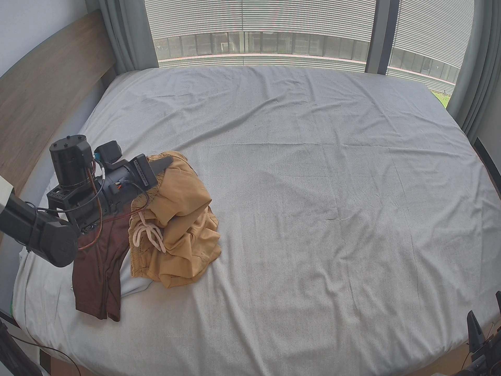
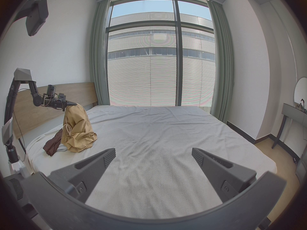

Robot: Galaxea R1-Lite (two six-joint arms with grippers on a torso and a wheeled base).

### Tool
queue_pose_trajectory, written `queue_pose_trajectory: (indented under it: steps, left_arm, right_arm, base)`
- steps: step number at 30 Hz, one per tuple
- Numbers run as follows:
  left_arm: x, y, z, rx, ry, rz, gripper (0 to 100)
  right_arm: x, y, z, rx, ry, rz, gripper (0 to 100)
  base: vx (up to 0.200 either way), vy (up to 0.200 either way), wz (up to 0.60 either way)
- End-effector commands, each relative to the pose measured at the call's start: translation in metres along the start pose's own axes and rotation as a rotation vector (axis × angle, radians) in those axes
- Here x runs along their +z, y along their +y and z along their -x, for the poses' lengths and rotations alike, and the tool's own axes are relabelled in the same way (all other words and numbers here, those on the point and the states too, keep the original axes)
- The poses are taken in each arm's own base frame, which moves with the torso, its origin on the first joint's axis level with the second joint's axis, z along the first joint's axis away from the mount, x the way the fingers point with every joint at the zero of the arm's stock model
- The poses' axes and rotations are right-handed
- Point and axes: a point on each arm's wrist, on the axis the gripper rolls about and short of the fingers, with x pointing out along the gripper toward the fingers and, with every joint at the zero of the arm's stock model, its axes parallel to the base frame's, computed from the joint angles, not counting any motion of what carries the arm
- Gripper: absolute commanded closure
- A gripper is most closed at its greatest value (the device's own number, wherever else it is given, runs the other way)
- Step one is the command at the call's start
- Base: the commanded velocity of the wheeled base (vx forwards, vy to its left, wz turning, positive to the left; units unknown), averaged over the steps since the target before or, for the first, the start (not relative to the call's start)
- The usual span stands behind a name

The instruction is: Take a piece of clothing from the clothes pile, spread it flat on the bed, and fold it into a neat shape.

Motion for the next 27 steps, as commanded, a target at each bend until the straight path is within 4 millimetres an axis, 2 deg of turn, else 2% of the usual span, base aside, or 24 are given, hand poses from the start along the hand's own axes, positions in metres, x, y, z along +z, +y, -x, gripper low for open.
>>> queue_pose_trajectory:
  steps: [1, 8, 13, 21, 27]
  left_arm:
    - [-0.001, -0.018, 0.002, -0.047, 0.004, -0.009, 100]
    - [-0.003, -0.027, 0.000, -0.088, 0.010, -0.022, 100]
    - [0.000, -0.048, 0.005, -0.201, 0.029, -0.034, 100]
    - [0.002, -0.076, 0.011, -0.286, 0.007, -0.050, 100]
    - [0.002, -0.085, 0.010, -0.344, -0.034, -0.024, 100]
  right_arm:
    - [-0.005, 0.000, 0.000, 0.000, 0.001, 0.001, 0]
    - [-0.005, 0.000, 0.000, 0.000, 0.001, 0.001, 0]
    - [-0.005, 0.000, 0.000, -0.001, 0.002, 0.001, 0]
    - [-0.005, 0.000, 0.000, -0.001, 0.002, 0.001, 0]
    - [-0.005, 0.000, 0.000, -0.001, 0.002, 0.001, 0]
  base:
    - [0.000, 0.000, 0.00]
    - [0.000, 0.000, 0.00]
    - [0.000, 0.000, 0.00]
    - [0.000, 0.000, 0.00]
    - [0.000, 0.000, 0.00]
